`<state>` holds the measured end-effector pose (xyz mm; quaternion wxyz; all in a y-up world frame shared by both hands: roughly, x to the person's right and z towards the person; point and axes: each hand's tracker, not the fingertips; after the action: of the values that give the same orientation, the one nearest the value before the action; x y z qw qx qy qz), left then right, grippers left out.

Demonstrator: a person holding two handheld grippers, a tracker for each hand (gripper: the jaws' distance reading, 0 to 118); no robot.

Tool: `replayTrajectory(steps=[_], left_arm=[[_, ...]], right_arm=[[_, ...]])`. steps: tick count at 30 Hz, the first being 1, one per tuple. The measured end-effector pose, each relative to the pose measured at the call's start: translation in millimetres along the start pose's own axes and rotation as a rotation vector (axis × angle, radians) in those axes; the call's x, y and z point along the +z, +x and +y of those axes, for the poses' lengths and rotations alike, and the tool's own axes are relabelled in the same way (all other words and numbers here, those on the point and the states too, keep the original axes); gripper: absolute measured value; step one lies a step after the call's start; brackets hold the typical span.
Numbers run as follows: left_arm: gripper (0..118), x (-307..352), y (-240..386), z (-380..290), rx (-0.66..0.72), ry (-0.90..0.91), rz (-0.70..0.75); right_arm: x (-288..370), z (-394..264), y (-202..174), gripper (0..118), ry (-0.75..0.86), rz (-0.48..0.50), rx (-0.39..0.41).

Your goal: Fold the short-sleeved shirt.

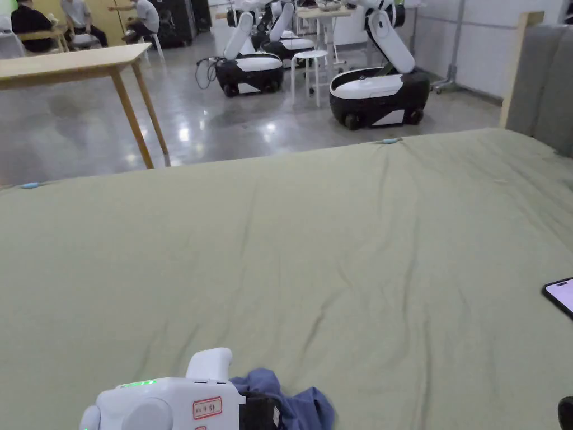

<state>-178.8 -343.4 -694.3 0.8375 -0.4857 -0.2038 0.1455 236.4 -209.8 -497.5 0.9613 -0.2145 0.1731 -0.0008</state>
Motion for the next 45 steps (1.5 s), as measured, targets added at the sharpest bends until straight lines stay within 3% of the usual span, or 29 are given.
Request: replayTrajectory(steps=[1, 2, 4, 5, 7, 11, 16, 21, 22, 24, 25, 26, 27, 32, 37, 41, 45], left_arm=[[20, 3.1, 1.0, 0.7, -0.005, -0.006, 0.003], [32, 5.6, 1.4, 0.6, -0.007, -0.006, 0.005], [69, 11.1, 5.0, 0.4, -0.016, -0.001, -0.035], [81, 11.1, 11.2, -1.5, 0.003, -0.009, -0.089], [81, 12.5, 28.2, -5.9, -0.004, -0.014, -0.071], [82, 3.7, 46.2, -9.1, -0.145, -0.002, 0.029], [81, 16.5, 37.8, -7.5, -0.075, 0.035, -0.017], [80, 97.6, 15.8, -0.6, 0.013, 0.241, -0.155], [80, 116.9, 10.8, -2.5, 0.005, 0.294, -0.206], [67, 148.3, -3.8, -10.8, 0.019, 0.399, -0.331], [51, 161.5, -10.5, -17.6, 0.029, 0.44, -0.37], [20, 171.7, -17.8, -26.7, 0.03, 0.464, -0.381], [5, 177.5, -23.5, -35.5, 0.018, 0.485, -0.383], [0, 183.8, -46.9, -81.5, 0.016, 0.48, -0.306], [0, 180.0, -28.7, -58.5, -0.007, 0.476, -0.343], [0, 128.3, -19.6, -25.7, -0.013, 0.412, -0.439], [0, 45.3, -15.6, -13.1, 0.041, 0.236, -0.467]], right_arm=[[0.3, -0.5, 1.3, 0, -0.001, -0.003, 0.0], [-0.2, -1.3, 1.8, 0, -0.002, -0.004, -0.001], [-1.4, -2.5, 1.9, 0, -0.002, -0.005, -0.006], [-2.5, -2.9, 1.6, 0, -0.004, -0.001, -0.01], [-5.7, -3.5, -0.4, 0, -0.009, 0.003, -0.012], [-9.3, -4.8, -2.9, 0, -0.02, 0.013, -0.006], [-8.2, -6.3, 1.2, 0, -0.023, 0.01, -0.01], [-5.3, -4.1, 3.1, 0, -0.019, 0.003, -0.009], [-5.2, -4.2, 3.6, 0, -0.017, 0.005, -0.01], [-7.6, -3.4, 2.9, 0, -0.015, 0.01, -0.009], [-9.7, -3.2, 2.0, 0, -0.015, 0.011, -0.007], [-11.9, -3.8, 1.3, 0, -0.017, 0.014, -0.006], [-14.0, -4.0, 0.4, 0, -0.018, 0.017, -0.006], [-24.1, -3.2, -6.4, 0, -0.031, 0.042, 0.003], [-25.6, 2.1, -14.2, 0, -0.029, 0.056, 0.019], [-22.2, 3.7, -19.9, 0, -0.007, 0.065, 0.016], [-18.0, 6.1, -24.9, 0, 0.004, 0.074, 0.019]])
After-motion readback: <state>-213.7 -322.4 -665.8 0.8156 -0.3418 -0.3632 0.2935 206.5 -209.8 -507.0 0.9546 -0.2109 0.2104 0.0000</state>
